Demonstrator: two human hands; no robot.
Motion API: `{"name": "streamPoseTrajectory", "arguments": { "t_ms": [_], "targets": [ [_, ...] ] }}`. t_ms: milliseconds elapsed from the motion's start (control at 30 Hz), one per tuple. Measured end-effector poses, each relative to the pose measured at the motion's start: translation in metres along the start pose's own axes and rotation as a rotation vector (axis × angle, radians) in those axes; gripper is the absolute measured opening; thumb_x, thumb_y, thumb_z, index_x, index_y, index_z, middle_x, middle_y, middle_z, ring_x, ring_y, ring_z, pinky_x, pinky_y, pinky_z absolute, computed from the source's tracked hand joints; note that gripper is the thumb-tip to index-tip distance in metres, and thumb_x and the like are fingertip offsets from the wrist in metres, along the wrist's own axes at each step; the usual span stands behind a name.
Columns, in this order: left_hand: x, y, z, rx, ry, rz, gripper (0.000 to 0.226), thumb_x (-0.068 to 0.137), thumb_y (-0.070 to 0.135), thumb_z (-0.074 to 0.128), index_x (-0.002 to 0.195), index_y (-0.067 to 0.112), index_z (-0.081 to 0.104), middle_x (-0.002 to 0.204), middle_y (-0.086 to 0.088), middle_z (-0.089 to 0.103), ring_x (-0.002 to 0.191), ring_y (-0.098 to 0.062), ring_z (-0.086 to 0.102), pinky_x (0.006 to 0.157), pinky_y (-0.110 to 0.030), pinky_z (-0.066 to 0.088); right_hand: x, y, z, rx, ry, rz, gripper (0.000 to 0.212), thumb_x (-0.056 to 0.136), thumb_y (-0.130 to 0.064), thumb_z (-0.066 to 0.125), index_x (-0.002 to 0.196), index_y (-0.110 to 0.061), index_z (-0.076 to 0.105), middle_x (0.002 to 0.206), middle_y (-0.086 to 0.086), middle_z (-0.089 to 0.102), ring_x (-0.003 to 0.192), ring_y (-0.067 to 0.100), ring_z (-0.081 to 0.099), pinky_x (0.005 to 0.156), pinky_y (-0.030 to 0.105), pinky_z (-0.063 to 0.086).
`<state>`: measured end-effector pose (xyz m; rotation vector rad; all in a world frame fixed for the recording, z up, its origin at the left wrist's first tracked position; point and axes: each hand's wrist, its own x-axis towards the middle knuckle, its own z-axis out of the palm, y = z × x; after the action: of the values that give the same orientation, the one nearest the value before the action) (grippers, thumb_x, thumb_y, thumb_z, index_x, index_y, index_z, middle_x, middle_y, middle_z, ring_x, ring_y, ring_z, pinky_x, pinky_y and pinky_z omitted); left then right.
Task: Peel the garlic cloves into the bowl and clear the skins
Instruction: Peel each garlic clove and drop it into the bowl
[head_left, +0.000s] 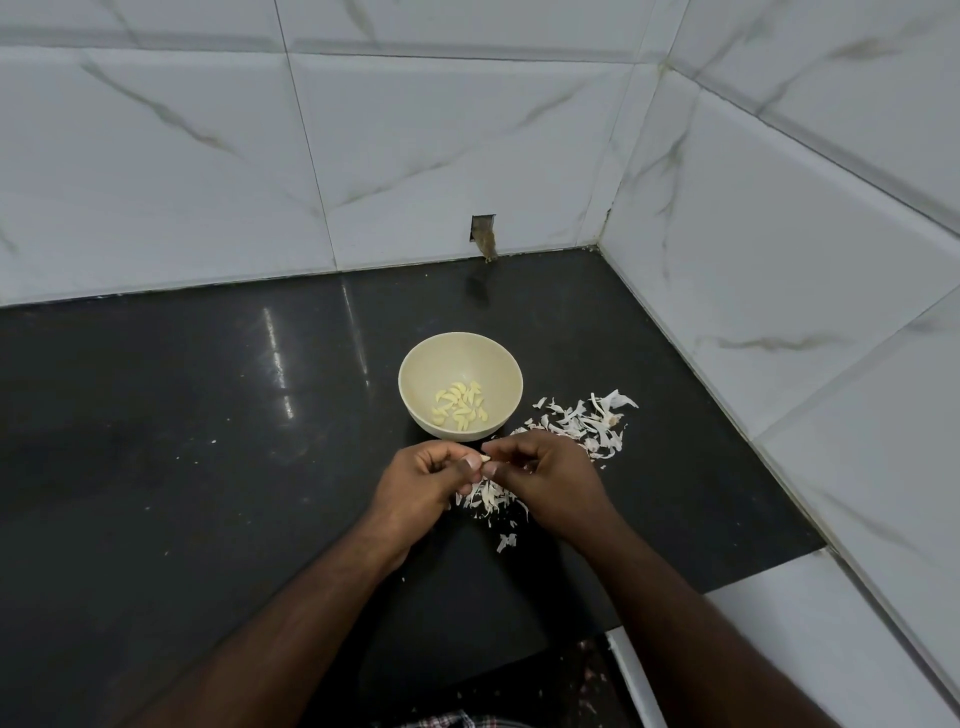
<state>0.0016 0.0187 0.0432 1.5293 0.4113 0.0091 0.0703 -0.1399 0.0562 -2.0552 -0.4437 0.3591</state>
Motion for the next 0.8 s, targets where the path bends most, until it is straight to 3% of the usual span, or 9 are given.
{"name": "streamPoseTrajectory", "arguments": {
  "t_ms": [133, 300, 367, 500, 567, 633, 700, 800],
  "targets": [
    [0.003, -0.001, -0.002, 0.057, 0.002, -0.012, 0.017, 0.095, 0.017, 0.066, 0.081, 0.018, 0.077, 0.080, -0.009, 0.074, 0.070, -0.011, 0.061, 0.062, -0.024, 0.043, 0.004, 0.001, 0.001, 0.076, 0.003, 0.043, 0.006, 0.085, -0.016, 0.076, 0.082, -0.021, 0.076, 0.072, -0.007, 0.072, 0.060, 0.003, 0.060, 0.062, 0.027, 0.049],
    [0.005, -0.002, -0.004, 0.098, -0.026, 0.004, 0.017, 0.096, 0.016, 0.066, 0.082, 0.017, 0.076, 0.073, 0.000, 0.071, 0.067, -0.007, 0.060, 0.063, -0.021, 0.044, 0.006, 0.000, -0.001, 0.083, -0.068, 0.050, 0.002, 0.084, -0.019, 0.078, 0.086, -0.019, 0.077, 0.076, -0.002, 0.074, 0.066, 0.005, 0.064, 0.067, 0.028, 0.053],
    [0.005, -0.002, -0.004, 0.150, -0.052, 0.033, 0.020, 0.096, 0.015, 0.064, 0.079, 0.016, 0.074, 0.069, 0.002, 0.069, 0.065, -0.006, 0.058, 0.064, -0.021, 0.044, 0.007, 0.000, -0.001, 0.083, -0.078, 0.062, 0.002, 0.084, -0.017, 0.077, 0.082, -0.017, 0.076, 0.073, 0.002, 0.073, 0.061, 0.006, 0.059, 0.062, 0.027, 0.049],
    [0.012, -0.008, -0.010, 0.321, -0.042, 0.080, 0.024, 0.097, 0.013, 0.063, 0.083, 0.028, 0.075, 0.076, 0.003, 0.073, 0.072, -0.006, 0.064, 0.079, -0.032, 0.052, 0.010, 0.000, -0.007, 0.230, 0.018, 0.095, 0.010, 0.085, -0.015, 0.073, 0.075, -0.011, 0.072, 0.065, 0.004, 0.064, 0.061, 0.011, 0.052, 0.063, 0.033, 0.044],
    [0.012, -0.009, -0.013, 0.454, -0.030, 0.085, 0.032, 0.098, 0.011, 0.059, 0.093, 0.039, 0.074, 0.082, 0.019, 0.074, 0.083, 0.005, 0.067, 0.082, -0.017, 0.051, 0.015, 0.000, -0.011, 0.201, 0.078, 0.072, 0.013, 0.084, -0.021, 0.074, 0.075, -0.012, 0.071, 0.064, 0.002, 0.064, 0.060, 0.009, 0.053, 0.063, 0.033, 0.046],
    [0.009, -0.008, -0.014, 0.579, -0.020, 0.098, 0.036, 0.100, 0.008, 0.055, 0.109, 0.037, 0.074, 0.092, 0.024, 0.072, 0.088, 0.014, 0.062, 0.077, 0.001, 0.041, 0.020, -0.003, -0.013, 0.127, 0.114, 0.046, 0.013, 0.083, -0.022, 0.077, 0.074, -0.016, 0.071, 0.067, 0.001, 0.068, 0.061, 0.007, 0.056, 0.063, 0.031, 0.049],
    [0.008, -0.007, -0.015, 0.649, 0.008, 0.131, 0.032, 0.100, 0.010, 0.057, 0.117, 0.031, 0.073, 0.099, 0.020, 0.072, 0.086, 0.018, 0.057, 0.074, 0.006, 0.036, 0.027, -0.007, -0.013, 0.051, 0.136, 0.027, 0.010, 0.081, -0.020, 0.079, 0.075, -0.019, 0.070, 0.068, -0.003, 0.068, 0.061, 0.004, 0.058, 0.063, 0.029, 0.051],
    [0.007, -0.007, -0.018, 0.714, 0.040, 0.169, 0.020, 0.096, 0.021, 0.064, 0.111, 0.030, 0.074, 0.098, 0.019, 0.072, 0.084, 0.014, 0.058, 0.074, 0.001, 0.040, 0.038, -0.015, -0.009, -0.069, 0.157, -0.015, 0.005, 0.082, -0.020, 0.076, 0.081, -0.021, 0.072, 0.069, -0.009, 0.067, 0.063, 0.001, 0.059, 0.064, 0.024, 0.052]
  ]
}}
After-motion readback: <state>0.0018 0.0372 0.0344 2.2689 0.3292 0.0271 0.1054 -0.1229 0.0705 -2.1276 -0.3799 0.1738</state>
